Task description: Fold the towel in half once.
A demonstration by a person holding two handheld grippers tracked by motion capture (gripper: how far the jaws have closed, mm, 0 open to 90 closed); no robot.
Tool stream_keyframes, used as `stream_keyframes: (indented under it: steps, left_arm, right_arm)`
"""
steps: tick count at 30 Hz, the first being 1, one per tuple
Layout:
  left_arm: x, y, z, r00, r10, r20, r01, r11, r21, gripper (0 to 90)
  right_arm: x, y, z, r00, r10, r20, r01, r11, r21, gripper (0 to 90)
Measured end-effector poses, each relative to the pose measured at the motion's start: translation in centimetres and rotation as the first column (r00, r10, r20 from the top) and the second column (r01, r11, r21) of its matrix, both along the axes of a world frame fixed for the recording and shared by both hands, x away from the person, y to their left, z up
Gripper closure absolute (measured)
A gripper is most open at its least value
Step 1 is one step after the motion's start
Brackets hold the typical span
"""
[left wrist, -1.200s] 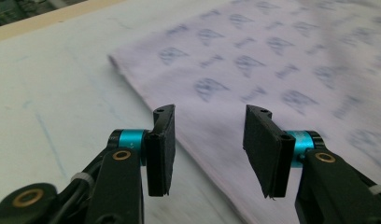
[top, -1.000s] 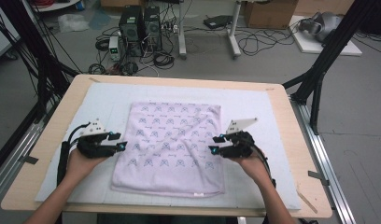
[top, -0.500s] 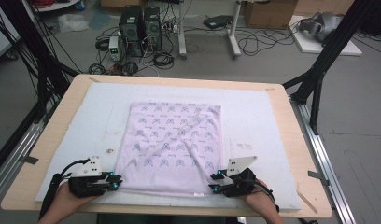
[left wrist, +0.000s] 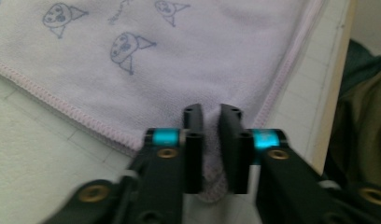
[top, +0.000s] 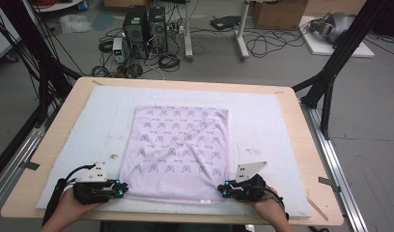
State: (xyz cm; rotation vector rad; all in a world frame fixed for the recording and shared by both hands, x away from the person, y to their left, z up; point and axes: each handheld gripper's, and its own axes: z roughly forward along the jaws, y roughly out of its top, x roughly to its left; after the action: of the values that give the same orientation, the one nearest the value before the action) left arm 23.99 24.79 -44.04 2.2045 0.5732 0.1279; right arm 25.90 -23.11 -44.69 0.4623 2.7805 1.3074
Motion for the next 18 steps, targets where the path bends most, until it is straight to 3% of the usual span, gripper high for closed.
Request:
stream_keyframes:
  steps: [3,6,9,14,18]
  left_arm:
    - [0.0,0.3,0.5,1.0,-0.008,0.005,0.008,1.0,-0.004,84.9]
    - [0.6,0.6,1.2,0.9992,0.033,0.023,-0.032,0.999,-0.03,73.2]
    - [1.7,0.7,1.6,0.9966,0.071,0.042,-0.069,0.996,-0.057,67.0]
    - [4.0,0.5,1.6,0.9851,0.158,0.067,-0.151,0.9837,-0.097,60.4]
    - [5.9,0.1,1.6,0.9789,0.191,0.073,-0.183,0.9781,-0.099,56.7]
  right_arm:
    - [0.1,-0.2,0.1,0.9999,0.006,-0.013,-0.006,1.0,0.024,86.5]
    - [0.6,-0.5,0.5,0.9995,-0.017,-0.027,0.019,0.997,0.073,81.2]
    - [1.6,-0.6,0.9,0.9979,-0.056,-0.032,0.059,0.994,0.089,72.8]
    - [3.7,-0.9,1.4,0.9907,-0.135,-0.017,0.136,0.985,0.107,61.9]
    - [5.4,-1.0,1.6,0.9838,-0.178,-0.024,0.179,0.977,0.112,55.9]
